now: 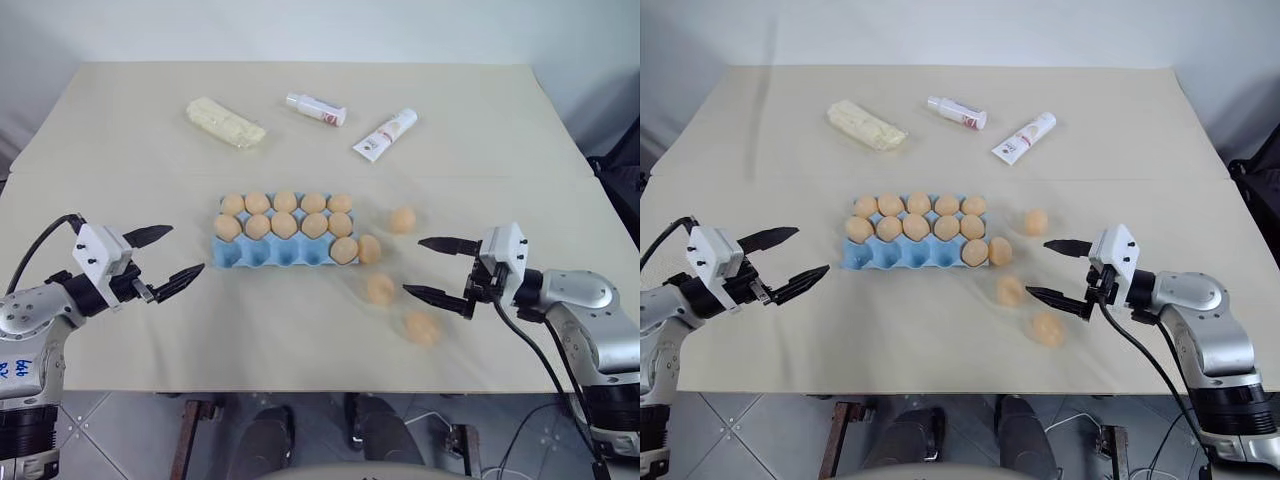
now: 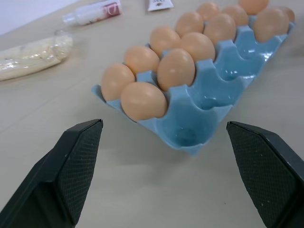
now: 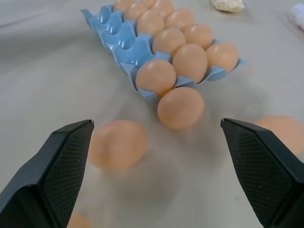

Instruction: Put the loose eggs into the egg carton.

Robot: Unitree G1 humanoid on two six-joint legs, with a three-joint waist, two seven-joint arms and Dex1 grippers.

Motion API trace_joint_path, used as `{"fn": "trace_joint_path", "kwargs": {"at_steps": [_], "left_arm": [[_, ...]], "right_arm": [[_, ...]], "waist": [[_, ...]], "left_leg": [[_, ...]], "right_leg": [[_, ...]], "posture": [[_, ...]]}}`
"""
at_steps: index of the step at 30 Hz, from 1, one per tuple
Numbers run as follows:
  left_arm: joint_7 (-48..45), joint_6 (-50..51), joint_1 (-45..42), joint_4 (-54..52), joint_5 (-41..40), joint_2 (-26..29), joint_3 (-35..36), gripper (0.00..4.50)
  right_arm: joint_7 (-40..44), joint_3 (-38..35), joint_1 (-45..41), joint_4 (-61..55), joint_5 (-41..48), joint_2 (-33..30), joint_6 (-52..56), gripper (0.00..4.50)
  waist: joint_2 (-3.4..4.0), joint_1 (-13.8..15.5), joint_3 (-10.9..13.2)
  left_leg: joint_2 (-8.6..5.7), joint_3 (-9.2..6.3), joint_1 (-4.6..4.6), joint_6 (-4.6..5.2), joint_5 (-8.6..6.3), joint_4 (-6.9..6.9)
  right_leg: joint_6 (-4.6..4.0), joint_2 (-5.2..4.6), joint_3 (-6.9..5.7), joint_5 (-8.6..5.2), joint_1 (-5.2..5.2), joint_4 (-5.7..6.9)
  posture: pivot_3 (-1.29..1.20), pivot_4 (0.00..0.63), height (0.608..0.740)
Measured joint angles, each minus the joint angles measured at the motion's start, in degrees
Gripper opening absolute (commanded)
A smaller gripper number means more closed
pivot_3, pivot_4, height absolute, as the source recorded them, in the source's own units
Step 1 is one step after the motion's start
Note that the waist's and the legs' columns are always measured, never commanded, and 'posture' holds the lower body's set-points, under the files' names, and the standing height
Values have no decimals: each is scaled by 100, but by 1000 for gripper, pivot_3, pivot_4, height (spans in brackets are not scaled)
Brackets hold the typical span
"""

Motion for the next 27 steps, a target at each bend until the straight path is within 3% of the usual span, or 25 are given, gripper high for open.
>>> {"fn": "trace_joint_path", "kwargs": {"at_steps": [9, 19, 27], "left_arm": [[-457, -132, -69, 10, -147, -240, -277, 4433], [-1820, -1041, -784, 464, 104, -256, -1372, 4433], [-2382, -1579, -626, 668, 253, -273, -1800, 4433]], "right_arm": [[-220, -336, 464, -386, 34, 44, -99, 4500], [-145, -998, 2476, -1557, 99, -350, 14, 4500], [164, -694, 2473, -1002, -325, -383, -349, 4500]], "waist": [[0, 68, 0], [0, 218, -1], [0, 136, -1]], "left_leg": [[0, 1, 0, 0, 0, 12], [-1, 5, 16, 0, 1, 24], [-1, 4, 20, 4, 3, 39]], "right_leg": [[1, 0, 0, 0, 1, 11], [1, 3, 1, 1, 19, 20], [3, 2, 4, 2, 22, 34]], "posture": [[0, 150, 740], [0, 150, 740], [0, 150, 740]]}}
